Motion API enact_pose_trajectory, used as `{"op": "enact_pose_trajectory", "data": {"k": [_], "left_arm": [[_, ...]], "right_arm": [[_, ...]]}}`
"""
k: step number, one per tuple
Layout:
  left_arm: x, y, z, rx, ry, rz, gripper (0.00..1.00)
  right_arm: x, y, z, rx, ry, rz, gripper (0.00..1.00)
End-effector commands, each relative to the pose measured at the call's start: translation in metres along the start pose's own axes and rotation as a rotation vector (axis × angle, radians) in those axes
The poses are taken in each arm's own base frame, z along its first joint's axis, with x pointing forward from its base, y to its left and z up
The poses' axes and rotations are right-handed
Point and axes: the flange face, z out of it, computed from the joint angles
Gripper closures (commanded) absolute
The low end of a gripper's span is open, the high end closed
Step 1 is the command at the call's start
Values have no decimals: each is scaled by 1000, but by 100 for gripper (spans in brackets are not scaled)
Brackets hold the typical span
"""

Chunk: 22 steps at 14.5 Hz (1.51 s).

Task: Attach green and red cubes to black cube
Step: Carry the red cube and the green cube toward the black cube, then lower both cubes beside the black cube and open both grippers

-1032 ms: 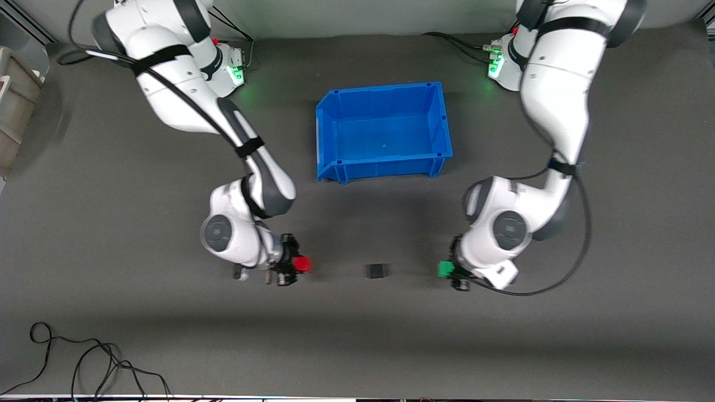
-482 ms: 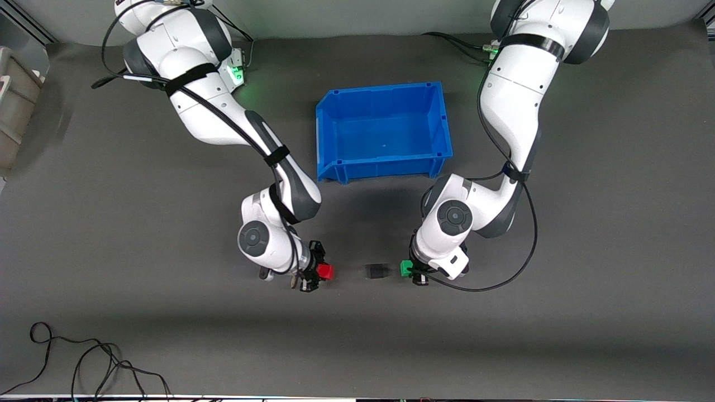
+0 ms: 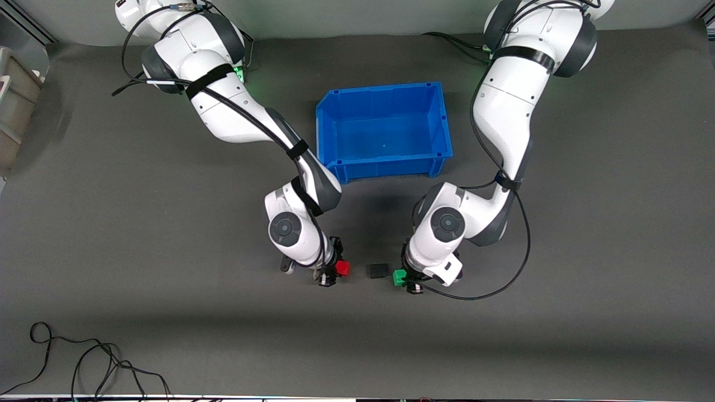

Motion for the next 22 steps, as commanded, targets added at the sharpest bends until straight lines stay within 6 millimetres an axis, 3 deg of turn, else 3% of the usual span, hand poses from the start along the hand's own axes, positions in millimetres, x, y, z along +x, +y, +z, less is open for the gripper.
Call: {"op": "enact_pose_trajectory", "data": {"k": [1, 4, 9, 19, 22], "left_arm": [[-12, -1, 3, -13, -3, -14, 99], [-15, -4, 7, -17, -9, -9, 96], [-22, -15, 12, 7, 2, 4, 96], [-35, -25, 11, -4, 26, 77, 98], [-39, -31, 12, -9, 45, 121, 98]], "right_arm": [[-19, 3, 3, 32, -3, 37, 100], [-33, 11, 14, 39, -15, 60, 100], [-40, 20, 17, 36, -16, 79, 100], [-37, 16, 16, 39, -16, 83, 100], [-34, 7, 12, 64, -41, 93, 100]]}}
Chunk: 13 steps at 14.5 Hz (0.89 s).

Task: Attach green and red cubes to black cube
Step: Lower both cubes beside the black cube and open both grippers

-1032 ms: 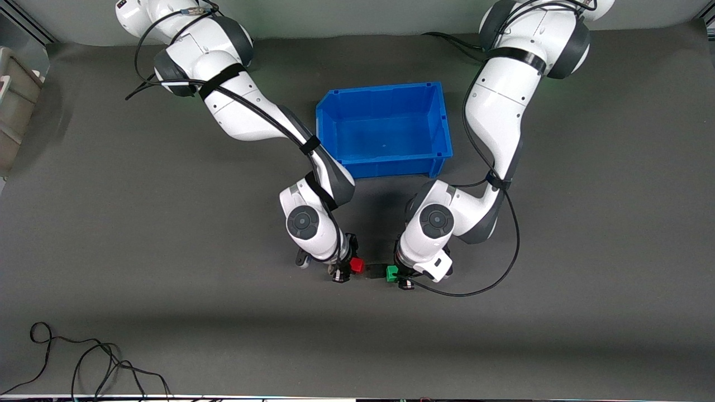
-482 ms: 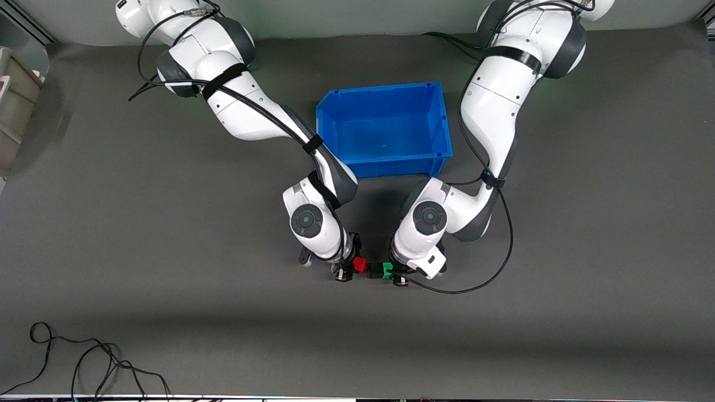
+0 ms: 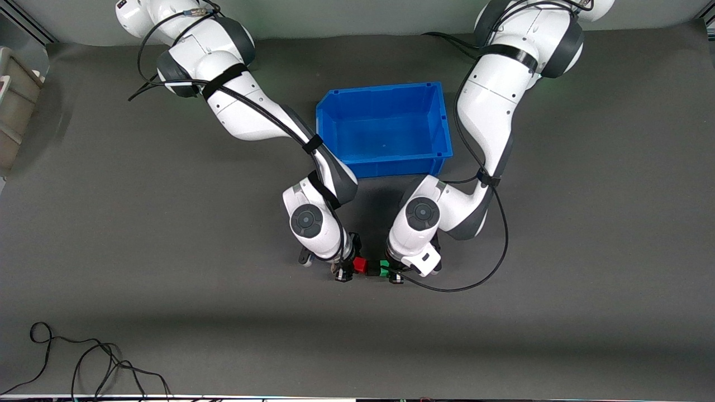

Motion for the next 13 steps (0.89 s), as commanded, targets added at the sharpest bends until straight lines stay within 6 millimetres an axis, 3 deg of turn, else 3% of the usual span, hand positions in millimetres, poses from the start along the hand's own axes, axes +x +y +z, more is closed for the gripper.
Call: {"op": "enact_pose_trajectory", "data": {"k": [1, 10, 12, 13], "left_arm": [[-9, -5, 3, 3, 23, 39, 98], [-9, -4, 2, 1, 17, 30, 96], [-7, -4, 3, 4, 15, 24, 96], [-5, -2, 4, 4, 12, 15, 96]], "right_arm": [[-3, -10, 4, 55, -28, 24, 100], [-2, -10, 7, 62, -33, 22, 100], [-2, -10, 6, 63, -34, 5, 75], [-3, -10, 4, 64, -35, 0, 76]]}}
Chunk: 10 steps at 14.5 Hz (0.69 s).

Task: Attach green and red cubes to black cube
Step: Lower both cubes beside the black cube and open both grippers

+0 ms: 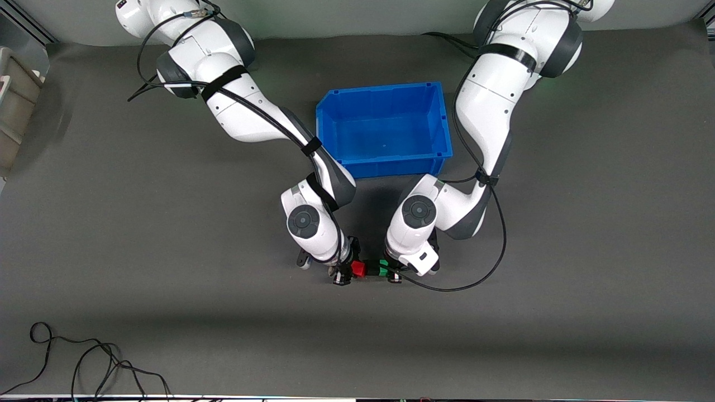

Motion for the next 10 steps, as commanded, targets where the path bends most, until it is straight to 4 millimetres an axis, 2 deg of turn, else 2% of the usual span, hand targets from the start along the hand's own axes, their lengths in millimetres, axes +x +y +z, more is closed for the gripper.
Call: {"op": "enact_pose_trajectory", "data": {"k": [1, 3, 4, 5, 6, 10], "left_arm": [[-3, 0, 4, 7, 5, -9, 96], [-3, 0, 4, 5, 7, -2, 87], [-2, 1, 3, -3, 7, 4, 66], [-3, 2, 2, -10, 4, 7, 41], [-2, 2, 2, -13, 4, 6, 0], [-1, 6, -3, -16, 4, 10, 0]], "right_arm": [[-7, -2, 3, 38, -14, -20, 81], [-6, 0, 5, 45, 9, -58, 91], [-6, 3, 6, 46, 22, -72, 92], [-6, 4, 7, 46, 24, -76, 92], [-9, 7, 7, 47, 26, -85, 95], [-8, 10, 9, 39, 60, -105, 96]]}}
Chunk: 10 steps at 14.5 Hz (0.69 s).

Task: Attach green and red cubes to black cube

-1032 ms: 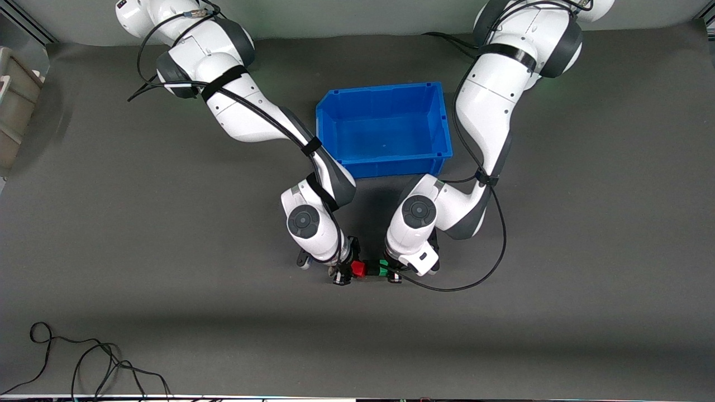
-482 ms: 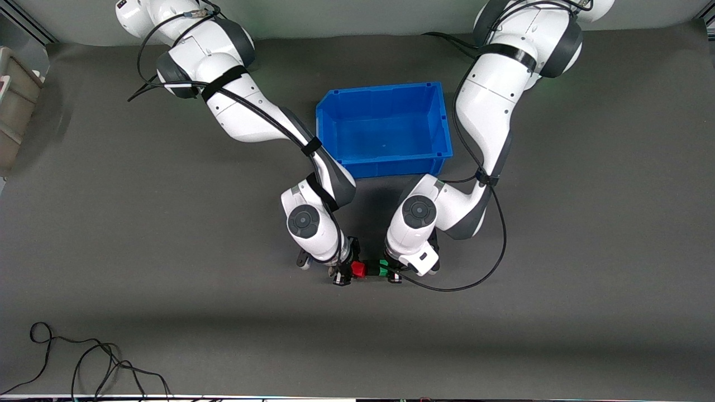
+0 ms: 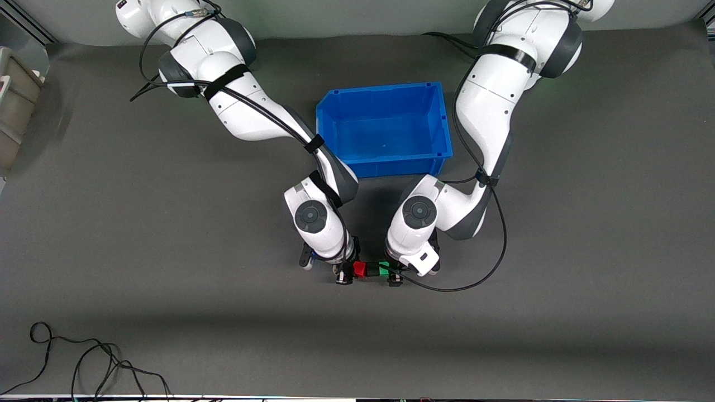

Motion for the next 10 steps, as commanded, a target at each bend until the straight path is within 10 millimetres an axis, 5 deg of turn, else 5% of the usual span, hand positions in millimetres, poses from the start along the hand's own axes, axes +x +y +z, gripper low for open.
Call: {"op": "enact_pose_trajectory", "data": {"k": [1, 3, 4, 5, 7, 9, 10], "left_arm": [[-3, 4, -5, -10, 4, 14, 0], [-1, 9, -13, -18, 9, 14, 0], [0, 17, -28, -33, 4, 17, 0], [14, 29, -38, -33, 12, 8, 0], [44, 49, -69, 19, 50, 43, 0], [50, 49, -97, 96, 74, 246, 0], [70, 53, -110, 147, 88, 321, 0]], "right_arm": [[-1, 5, 10, -5, 26, -28, 95], [-1, 3, 8, -2, 24, -28, 70], [-2, 3, 7, 2, 24, -38, 47], [-3, 2, 5, 5, 23, -69, 0], [-5, 0, -1, 7, 13, -124, 0], [-9, -10, -23, 22, -7, -124, 0], [-12, -13, -38, 22, -9, -136, 0]]}}
